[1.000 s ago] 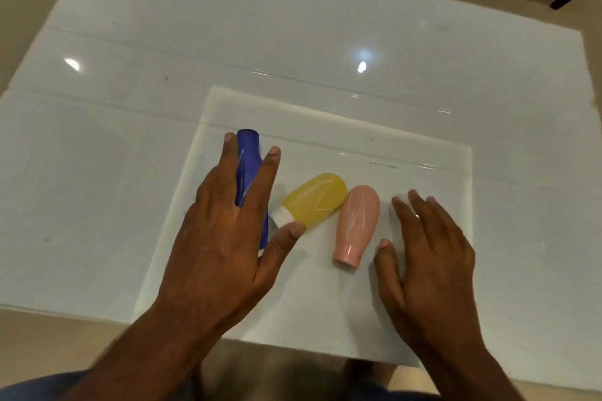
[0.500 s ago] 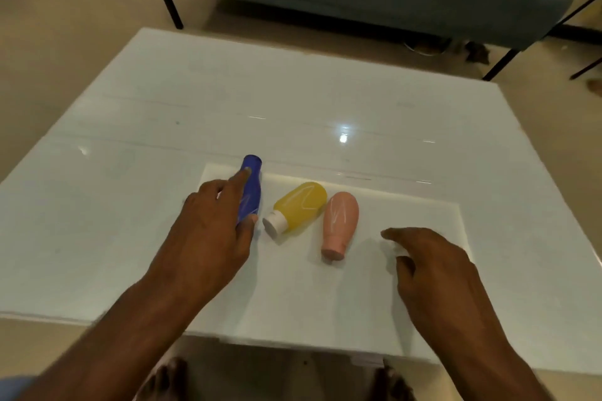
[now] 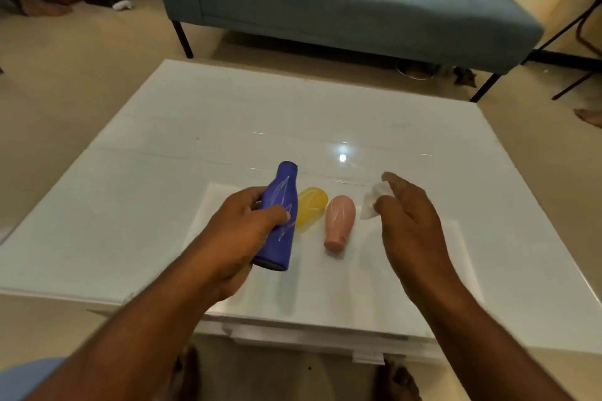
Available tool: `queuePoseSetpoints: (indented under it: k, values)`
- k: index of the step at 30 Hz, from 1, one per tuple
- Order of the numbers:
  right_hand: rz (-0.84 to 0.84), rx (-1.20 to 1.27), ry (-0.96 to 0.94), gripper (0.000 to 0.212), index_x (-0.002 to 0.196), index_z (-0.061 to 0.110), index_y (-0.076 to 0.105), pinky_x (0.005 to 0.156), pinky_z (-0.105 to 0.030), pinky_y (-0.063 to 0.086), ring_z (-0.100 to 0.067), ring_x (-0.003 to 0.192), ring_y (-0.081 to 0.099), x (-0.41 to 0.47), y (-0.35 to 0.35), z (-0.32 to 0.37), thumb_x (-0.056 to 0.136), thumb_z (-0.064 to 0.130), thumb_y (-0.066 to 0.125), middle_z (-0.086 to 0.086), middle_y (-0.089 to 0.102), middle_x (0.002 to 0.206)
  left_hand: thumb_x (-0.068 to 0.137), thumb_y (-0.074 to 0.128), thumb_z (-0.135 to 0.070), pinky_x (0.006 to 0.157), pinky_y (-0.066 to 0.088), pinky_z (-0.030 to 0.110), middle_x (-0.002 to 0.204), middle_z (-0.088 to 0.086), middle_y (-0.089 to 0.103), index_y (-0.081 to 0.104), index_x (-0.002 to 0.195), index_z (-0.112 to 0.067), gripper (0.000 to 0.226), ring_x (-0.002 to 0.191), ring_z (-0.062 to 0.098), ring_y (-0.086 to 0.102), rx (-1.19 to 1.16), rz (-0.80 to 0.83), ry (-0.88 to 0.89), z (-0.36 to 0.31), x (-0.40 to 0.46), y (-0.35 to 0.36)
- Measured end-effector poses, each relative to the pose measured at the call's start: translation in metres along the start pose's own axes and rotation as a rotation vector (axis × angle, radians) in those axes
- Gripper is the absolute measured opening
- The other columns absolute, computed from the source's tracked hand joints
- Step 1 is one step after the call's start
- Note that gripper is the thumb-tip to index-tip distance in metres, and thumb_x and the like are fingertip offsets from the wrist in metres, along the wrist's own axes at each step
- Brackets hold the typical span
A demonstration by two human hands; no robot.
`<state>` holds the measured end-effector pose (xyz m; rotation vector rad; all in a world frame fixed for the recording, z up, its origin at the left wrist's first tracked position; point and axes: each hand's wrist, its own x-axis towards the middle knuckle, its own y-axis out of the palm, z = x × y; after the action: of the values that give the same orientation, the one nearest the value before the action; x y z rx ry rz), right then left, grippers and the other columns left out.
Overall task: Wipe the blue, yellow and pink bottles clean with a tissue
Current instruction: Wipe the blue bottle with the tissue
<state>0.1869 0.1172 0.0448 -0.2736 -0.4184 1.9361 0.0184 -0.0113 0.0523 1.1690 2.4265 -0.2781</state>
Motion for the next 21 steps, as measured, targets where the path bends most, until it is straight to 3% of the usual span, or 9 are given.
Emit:
queuePoseSetpoints:
  k: [2,4,6,8,10,14,16,18,21]
  values:
    - [0.009,-0.007,-0.191,0.043,0.144,0.027,0.063,0.104,-0.012,0.051,0.006,0.123,0.061,0.001,0.010,0.005,0.108,0.006,0.056,0.014,0.063,0.140,0.094,0.065,-0.006,0.087,0.062,0.048,0.109,0.009,0.075,0.061,0.123,-0.021,0.034,0.095,0.029,0.077,-0.098,0.074,-0.031,-0.002,0.000,0.007]
    - [0.052,0.069,-0.306,0.041,0.134,0.028,0.069,0.086,-0.009,0.056,0.001,0.114,0.069,-0.002,0.015,0.010,0.104,0.002,0.062,0.014,0.073,0.126,0.095,0.062,-0.006,0.081,0.064,0.045,0.102,0.008,0.079,0.060,0.121,-0.022,0.031,0.090,0.029,0.078,-0.147,0.152,-0.014,-0.002,0.004,0.013]
    - [0.056,0.114,-0.377,0.031,0.119,0.026,0.074,0.071,-0.015,0.060,-0.009,0.100,0.074,-0.004,0.017,0.008,0.099,0.003,0.070,0.013,0.077,0.110,0.095,0.059,-0.006,0.074,0.064,0.042,0.098,0.011,0.079,0.061,0.121,-0.021,0.030,0.085,0.030,0.078,-0.184,0.178,0.002,-0.002,0.004,0.020]
    - [0.062,0.094,-0.426,0.020,0.108,0.022,0.077,0.070,-0.026,0.064,-0.014,0.097,0.074,-0.010,0.020,0.005,0.096,0.005,0.075,0.013,0.076,0.105,0.094,0.060,-0.014,0.075,0.064,0.046,0.103,0.017,0.077,0.063,0.125,-0.017,0.030,0.084,0.033,0.075,-0.253,0.150,-0.005,0.003,0.004,0.025]
    - [0.081,0.057,-0.493,0.018,0.110,0.017,0.079,0.078,-0.021,0.062,-0.013,0.105,0.073,-0.016,0.023,0.000,0.096,0.006,0.075,0.012,0.076,0.111,0.099,0.055,-0.032,0.077,0.062,0.046,0.105,0.016,0.077,0.067,0.123,-0.017,0.030,0.085,0.032,0.074,-0.304,0.109,-0.010,0.007,0.004,0.026]
    - [0.318,-0.265,-0.806,0.045,0.144,0.007,0.064,0.124,-0.023,0.035,-0.016,0.149,0.050,-0.027,0.029,-0.011,0.100,0.018,0.061,-0.002,0.058,0.156,0.091,0.030,-0.071,0.091,0.059,0.046,0.107,0.005,0.080,0.069,0.122,-0.028,0.066,0.098,0.027,0.077,-0.283,0.126,0.014,0.002,0.005,0.019]
    - [0.361,-0.317,-0.808,0.051,0.153,0.008,0.054,0.126,-0.021,0.032,-0.016,0.157,0.039,-0.019,0.027,-0.020,0.104,0.020,0.055,0.000,0.045,0.167,0.083,0.026,-0.075,0.085,0.063,0.045,0.103,0.005,0.080,0.068,0.121,-0.030,0.072,0.092,0.027,0.078,-0.200,0.142,0.029,-0.001,0.008,0.017]
    - [0.293,-0.254,-0.629,0.055,0.160,0.016,0.046,0.123,-0.020,0.036,-0.006,0.158,0.033,-0.010,0.025,-0.019,0.107,0.031,0.047,0.011,0.035,0.171,0.077,0.027,-0.075,0.076,0.063,0.042,0.098,0.010,0.080,0.070,0.114,-0.027,0.074,0.082,0.029,0.077,-0.153,0.182,-0.003,-0.001,0.006,0.022]
    - [0.338,-0.308,-0.657,0.057,0.161,0.012,0.044,0.127,-0.029,0.031,-0.005,0.161,0.026,-0.023,0.028,-0.011,0.110,0.037,0.047,0.009,0.032,0.173,0.076,0.025,-0.082,0.087,0.061,0.045,0.099,0.001,0.081,0.078,0.102,-0.036,0.076,0.091,0.021,0.078,-0.133,0.211,-0.034,0.005,0.003,0.025]
